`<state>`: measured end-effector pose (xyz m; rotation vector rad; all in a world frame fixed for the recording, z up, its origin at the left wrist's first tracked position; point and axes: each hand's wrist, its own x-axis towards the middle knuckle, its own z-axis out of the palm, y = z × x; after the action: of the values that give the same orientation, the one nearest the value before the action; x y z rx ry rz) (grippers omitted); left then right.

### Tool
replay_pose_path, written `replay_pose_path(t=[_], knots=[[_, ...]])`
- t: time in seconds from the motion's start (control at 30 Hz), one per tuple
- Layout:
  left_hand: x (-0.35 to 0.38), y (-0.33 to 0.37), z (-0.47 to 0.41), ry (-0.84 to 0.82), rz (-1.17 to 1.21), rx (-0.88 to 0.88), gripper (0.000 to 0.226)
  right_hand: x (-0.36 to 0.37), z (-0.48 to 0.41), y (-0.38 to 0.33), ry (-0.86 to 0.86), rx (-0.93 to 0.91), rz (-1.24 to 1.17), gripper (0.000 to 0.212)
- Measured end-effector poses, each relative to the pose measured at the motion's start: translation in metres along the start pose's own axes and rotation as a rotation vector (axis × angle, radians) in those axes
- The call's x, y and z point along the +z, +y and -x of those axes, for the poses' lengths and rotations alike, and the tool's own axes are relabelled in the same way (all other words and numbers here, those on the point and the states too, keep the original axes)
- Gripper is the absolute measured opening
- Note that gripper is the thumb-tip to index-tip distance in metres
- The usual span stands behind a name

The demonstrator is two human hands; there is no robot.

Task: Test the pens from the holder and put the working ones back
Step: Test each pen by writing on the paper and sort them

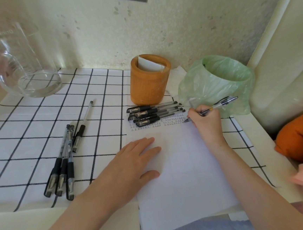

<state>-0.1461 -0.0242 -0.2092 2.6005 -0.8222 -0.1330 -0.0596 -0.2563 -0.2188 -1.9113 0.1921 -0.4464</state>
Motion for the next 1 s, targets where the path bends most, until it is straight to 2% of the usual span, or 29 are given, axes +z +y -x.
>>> replay_pose_path(t=[0.1, 0.23, 0.33, 0.53, 0.7, 0.93, 1.0], knots=[[0.0004, -0.0003, 0.0011, 0.007, -0.002, -0.006, 0.081, 0.0006, 0.0008, -0.0003, 0.004, -0.012, 0.01, 0.034], [-0.0001, 0.0007, 0.0021, 0.026, -0.065, 0.008, 0.067, -0.0004, 0.001, -0.0018, 0.004, 0.014, -0.011, 0.034], [0.0028, -0.0012, 0.0007, 0.018, -0.028, -0.003, 0.075, -0.0001, 0.0024, -0.0038, -0.013, 0.017, -0.015, 0.034], [0.0018, -0.0008, 0.002, 0.017, -0.017, -0.007, 0.076, 0.0008, 0.0017, -0.0016, -0.004, 0.0, -0.005, 0.032], [0.0007, -0.0009, 0.0028, -0.008, -0.112, -0.016, 0.059, 0.0012, 0.0015, -0.0015, 0.006, -0.019, 0.0, 0.032], [0.003, -0.0018, 0.0019, -0.027, -0.068, -0.033, 0.067, 0.0009, 0.0011, -0.001, 0.022, -0.008, -0.017, 0.032], [0.0035, -0.0019, 0.0025, -0.014, -0.094, -0.032, 0.063, -0.0003, 0.0009, -0.0016, 0.023, 0.018, -0.038, 0.032]])
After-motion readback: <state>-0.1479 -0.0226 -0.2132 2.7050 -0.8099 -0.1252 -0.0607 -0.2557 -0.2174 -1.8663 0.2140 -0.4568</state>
